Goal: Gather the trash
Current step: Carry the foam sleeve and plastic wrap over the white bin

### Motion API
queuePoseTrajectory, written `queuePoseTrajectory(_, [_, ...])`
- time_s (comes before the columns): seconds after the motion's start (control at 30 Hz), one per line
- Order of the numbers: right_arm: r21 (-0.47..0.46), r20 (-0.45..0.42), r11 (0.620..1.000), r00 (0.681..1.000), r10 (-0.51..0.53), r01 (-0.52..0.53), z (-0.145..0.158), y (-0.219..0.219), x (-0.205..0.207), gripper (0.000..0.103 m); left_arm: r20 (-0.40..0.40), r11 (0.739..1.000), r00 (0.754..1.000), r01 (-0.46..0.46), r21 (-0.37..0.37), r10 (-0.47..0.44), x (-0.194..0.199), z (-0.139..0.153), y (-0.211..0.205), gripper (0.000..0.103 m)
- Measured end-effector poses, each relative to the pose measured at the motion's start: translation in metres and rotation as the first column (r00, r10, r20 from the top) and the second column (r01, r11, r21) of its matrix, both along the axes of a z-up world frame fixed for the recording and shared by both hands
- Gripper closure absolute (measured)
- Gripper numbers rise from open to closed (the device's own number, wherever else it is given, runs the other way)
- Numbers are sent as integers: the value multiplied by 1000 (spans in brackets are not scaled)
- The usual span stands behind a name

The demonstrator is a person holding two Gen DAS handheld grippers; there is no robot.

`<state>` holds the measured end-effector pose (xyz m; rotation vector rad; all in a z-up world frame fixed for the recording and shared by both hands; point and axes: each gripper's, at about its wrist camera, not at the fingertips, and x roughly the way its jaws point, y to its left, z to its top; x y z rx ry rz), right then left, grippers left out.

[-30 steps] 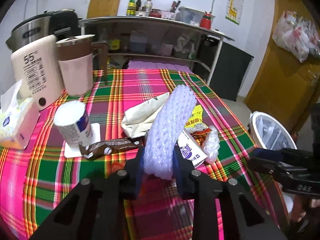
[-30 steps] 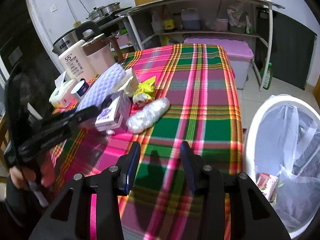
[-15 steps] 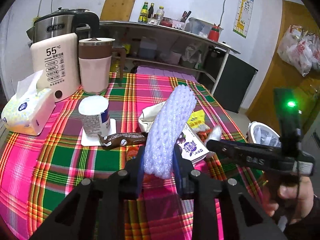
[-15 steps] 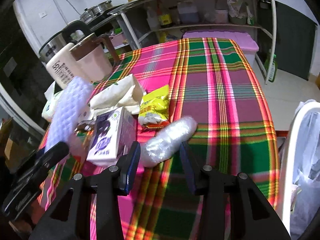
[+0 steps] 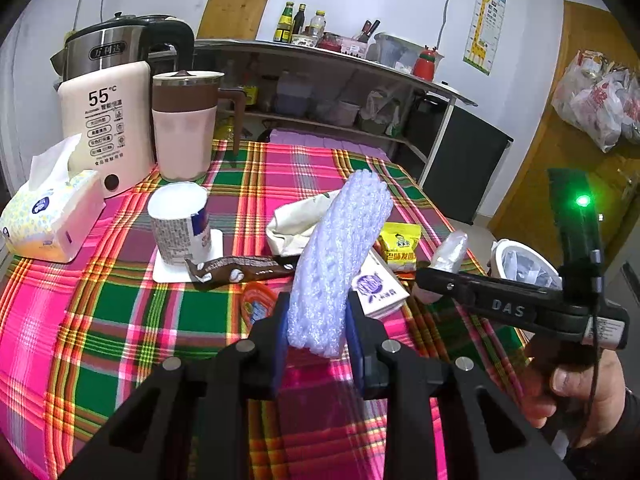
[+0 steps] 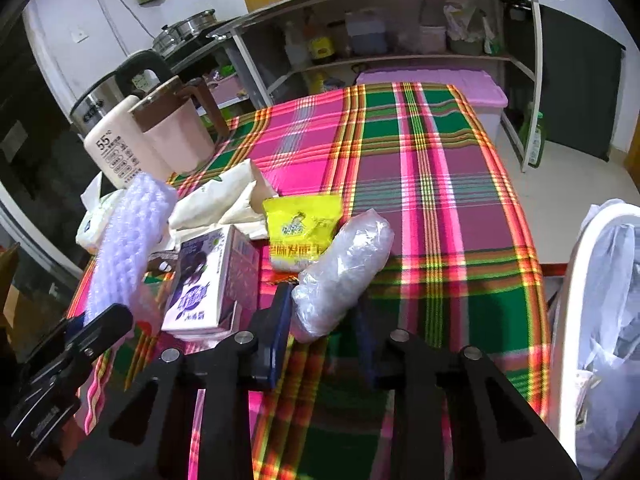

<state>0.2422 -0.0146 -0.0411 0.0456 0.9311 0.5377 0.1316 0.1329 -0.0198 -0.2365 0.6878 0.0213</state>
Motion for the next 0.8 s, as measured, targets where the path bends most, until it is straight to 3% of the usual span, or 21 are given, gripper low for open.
queuePoseTrajectory(0.53, [-11, 56, 999, 997, 50, -49, 25, -55, -71, 73, -11, 999, 999, 33, -3, -33, -25, 8, -50, 76])
queuePoseTrajectory(0.8, [2, 87, 1000, 996, 25, -25, 39, -85, -97, 73, -2, 997, 997, 74, 3, -74, -36, 18, -80, 76])
